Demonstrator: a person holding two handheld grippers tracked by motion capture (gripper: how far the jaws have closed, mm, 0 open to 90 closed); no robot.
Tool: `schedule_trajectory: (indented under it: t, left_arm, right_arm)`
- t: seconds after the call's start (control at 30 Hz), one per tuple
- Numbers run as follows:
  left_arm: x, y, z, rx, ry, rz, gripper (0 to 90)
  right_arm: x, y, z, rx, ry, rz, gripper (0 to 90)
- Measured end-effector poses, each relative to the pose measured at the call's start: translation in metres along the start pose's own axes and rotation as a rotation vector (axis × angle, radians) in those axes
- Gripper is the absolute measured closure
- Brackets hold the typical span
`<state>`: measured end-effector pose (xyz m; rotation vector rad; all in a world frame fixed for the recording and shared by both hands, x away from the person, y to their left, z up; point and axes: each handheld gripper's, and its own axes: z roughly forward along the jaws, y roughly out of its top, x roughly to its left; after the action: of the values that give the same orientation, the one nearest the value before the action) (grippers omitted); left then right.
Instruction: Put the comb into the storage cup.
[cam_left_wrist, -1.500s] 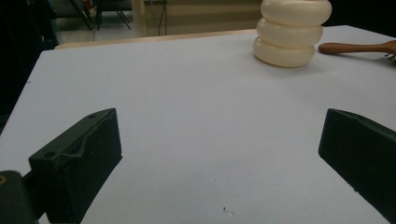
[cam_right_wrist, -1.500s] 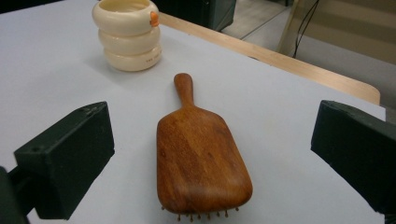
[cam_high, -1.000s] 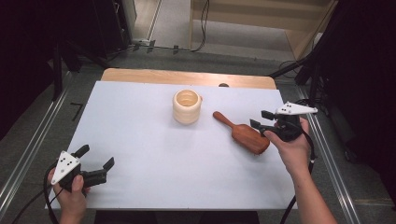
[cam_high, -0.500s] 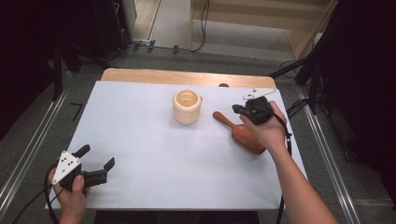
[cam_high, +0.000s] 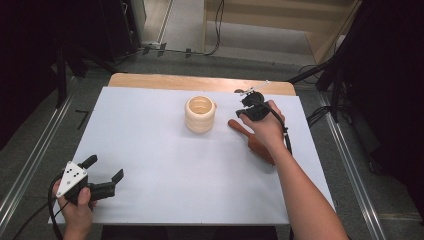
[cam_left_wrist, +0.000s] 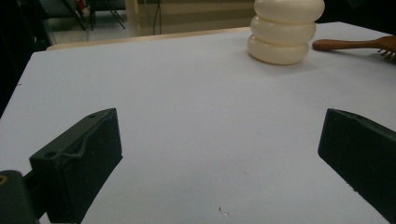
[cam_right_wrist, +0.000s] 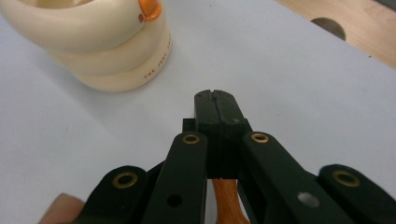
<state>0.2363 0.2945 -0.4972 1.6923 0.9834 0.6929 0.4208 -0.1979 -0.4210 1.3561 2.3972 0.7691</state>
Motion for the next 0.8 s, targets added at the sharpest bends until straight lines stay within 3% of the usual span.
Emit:
schedule_trajectory:
  t: [0.17, 0.3, 0.53, 0.63, 0.8]
  left_arm:
    - [0.0, 0.0, 0.0, -0.001, 0.0, 0.002, 0.0]
    - [-0.001, 0.0, 0.0, -0.004, -0.008, 0.007, 0.0]
    - [-0.001, 0.0, 0.0, -0.004, -0.01, 0.006, 0.0]
    - [-0.001, 0.0, 0.001, -0.001, -0.011, 0.008, 0.0]
    - [-0.001, 0.0, 0.001, 0.002, -0.011, 0.013, 0.0]
  right_arm:
    - [0.0, 0.007, 0.02, 0.048, -0.015, 0.026, 88.5]
    - [0.0, 0.006, 0.038, 0.089, -0.091, 0.039, 88.5]
    - [-0.009, 0.003, 0.054, 0.126, -0.11, 0.114, 88.5]
    - [-0.011, 0.002, 0.06, 0.153, -0.135, 0.122, 88.5]
    - [-0.012, -0.001, 0.067, 0.169, -0.126, 0.139, 88.5]
